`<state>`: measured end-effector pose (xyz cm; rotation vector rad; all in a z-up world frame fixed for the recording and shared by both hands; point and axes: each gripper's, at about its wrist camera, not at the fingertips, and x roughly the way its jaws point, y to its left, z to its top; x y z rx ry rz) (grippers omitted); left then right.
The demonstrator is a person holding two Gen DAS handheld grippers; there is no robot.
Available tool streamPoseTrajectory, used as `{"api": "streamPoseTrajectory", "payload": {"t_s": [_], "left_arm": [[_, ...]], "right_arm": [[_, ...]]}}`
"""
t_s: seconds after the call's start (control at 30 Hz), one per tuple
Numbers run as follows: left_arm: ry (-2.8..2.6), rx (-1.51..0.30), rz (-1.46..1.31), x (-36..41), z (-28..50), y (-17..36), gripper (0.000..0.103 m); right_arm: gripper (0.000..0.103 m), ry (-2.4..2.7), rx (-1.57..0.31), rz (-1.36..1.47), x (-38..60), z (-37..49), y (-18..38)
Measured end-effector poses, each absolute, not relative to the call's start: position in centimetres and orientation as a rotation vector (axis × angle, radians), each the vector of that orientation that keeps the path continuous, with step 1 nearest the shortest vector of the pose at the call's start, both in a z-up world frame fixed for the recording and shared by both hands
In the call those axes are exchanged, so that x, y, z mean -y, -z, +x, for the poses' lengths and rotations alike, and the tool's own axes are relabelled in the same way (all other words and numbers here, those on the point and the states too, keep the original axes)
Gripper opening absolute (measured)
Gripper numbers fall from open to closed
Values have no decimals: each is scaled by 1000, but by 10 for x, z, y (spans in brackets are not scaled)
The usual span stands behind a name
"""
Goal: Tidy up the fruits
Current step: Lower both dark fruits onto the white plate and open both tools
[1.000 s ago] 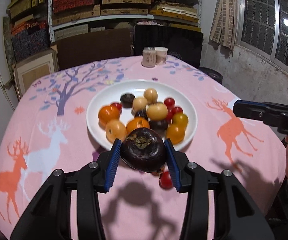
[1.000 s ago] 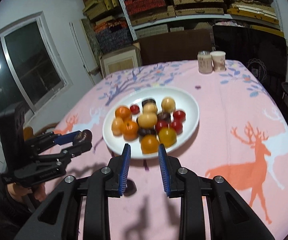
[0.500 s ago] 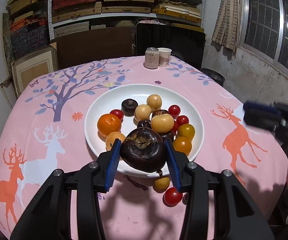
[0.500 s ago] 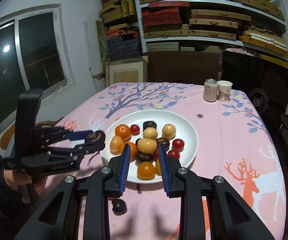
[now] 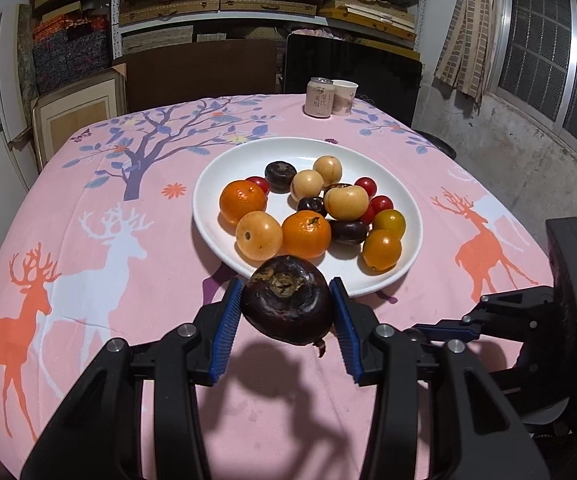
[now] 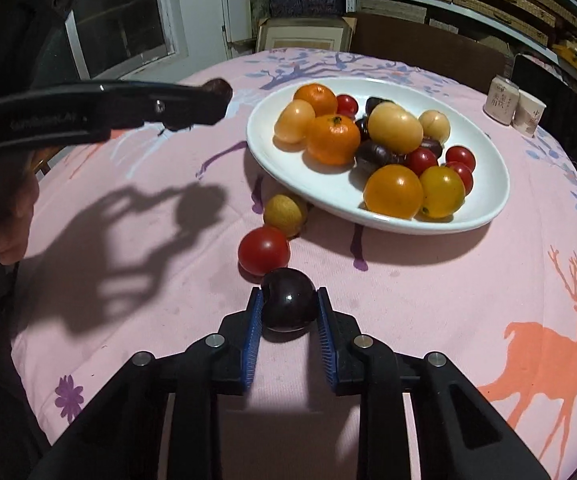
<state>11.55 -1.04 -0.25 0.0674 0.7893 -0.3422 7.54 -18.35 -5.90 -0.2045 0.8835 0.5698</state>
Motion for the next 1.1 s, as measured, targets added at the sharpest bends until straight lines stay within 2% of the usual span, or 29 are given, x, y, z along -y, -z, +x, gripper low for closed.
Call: {"api": "streamPoseTrajectory", "payload": {"t_s": [0.33, 0.73, 1.1], "left_arm": [[359, -789, 78, 16, 110, 4, 43], [373, -718, 124, 52, 153, -30, 43], [361, -751, 133, 69, 216, -23, 44]], "right_arm": [[27, -537, -852, -45, 218, 75, 35], [27, -435, -764, 108, 260, 149, -35], [28, -392, -803, 112, 250, 224, -34]]}}
